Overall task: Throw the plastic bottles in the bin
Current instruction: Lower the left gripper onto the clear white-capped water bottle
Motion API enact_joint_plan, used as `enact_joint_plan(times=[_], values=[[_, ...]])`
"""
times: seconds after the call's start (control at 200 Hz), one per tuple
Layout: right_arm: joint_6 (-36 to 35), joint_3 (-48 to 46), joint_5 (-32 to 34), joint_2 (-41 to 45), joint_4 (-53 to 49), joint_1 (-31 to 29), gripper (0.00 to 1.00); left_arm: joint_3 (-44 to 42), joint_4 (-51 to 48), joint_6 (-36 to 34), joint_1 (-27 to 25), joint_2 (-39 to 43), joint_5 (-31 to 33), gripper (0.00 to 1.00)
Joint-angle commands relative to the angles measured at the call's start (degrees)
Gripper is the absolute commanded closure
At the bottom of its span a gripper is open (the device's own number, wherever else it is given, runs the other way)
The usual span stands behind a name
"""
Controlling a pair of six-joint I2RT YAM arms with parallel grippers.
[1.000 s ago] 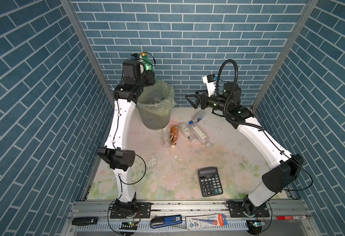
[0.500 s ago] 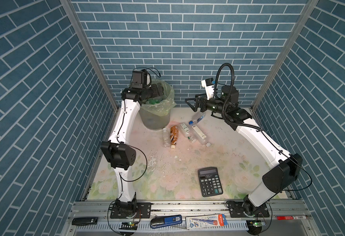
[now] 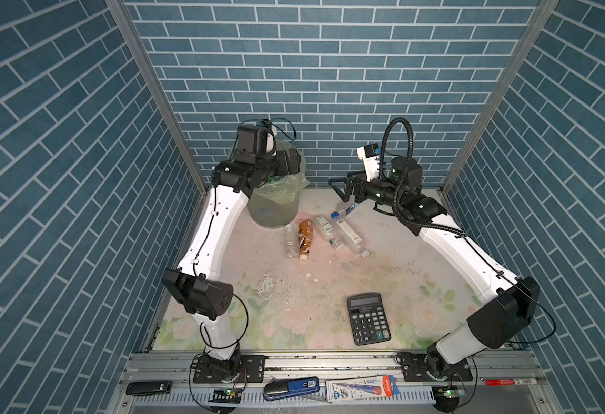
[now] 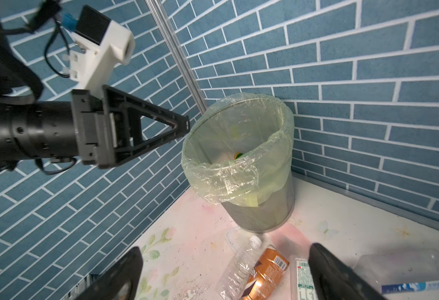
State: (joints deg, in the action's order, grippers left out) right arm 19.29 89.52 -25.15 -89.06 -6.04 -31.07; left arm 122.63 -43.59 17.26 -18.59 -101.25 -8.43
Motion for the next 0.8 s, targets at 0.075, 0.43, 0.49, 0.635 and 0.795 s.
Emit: enact_joint_plan(times=[0.075,0.43,0.49,0.635,0.795], values=[[1.28,-5.7,2.81,4.36,-2.14,-0.04,0.01,-14.38,3.89,-2.24,-4.59,9.38,4.13,0.01],[-0.22,-15.83,6.66,7.72,-5.69,0.0,0.01,-47.49,14.71,6.62,-12.82,21.1,9.26,0.01],[-0.22,-17.31,7.2,8.31,-5.58,-0.04,0.01,-51.0,15.03,9.29,-13.09,21.62,9.49,0.01],[0.12,-20.45,7.55,9.16,-5.34,-0.04,0.01,-59.29,18.19,14.56,-13.3,22.88,13.16,0.01],[1.99,-23.0,7.28,9.69,-4.37,-0.04,0.01,-64.68,21.9,16.04,-13.21,20.61,17.85,0.01]])
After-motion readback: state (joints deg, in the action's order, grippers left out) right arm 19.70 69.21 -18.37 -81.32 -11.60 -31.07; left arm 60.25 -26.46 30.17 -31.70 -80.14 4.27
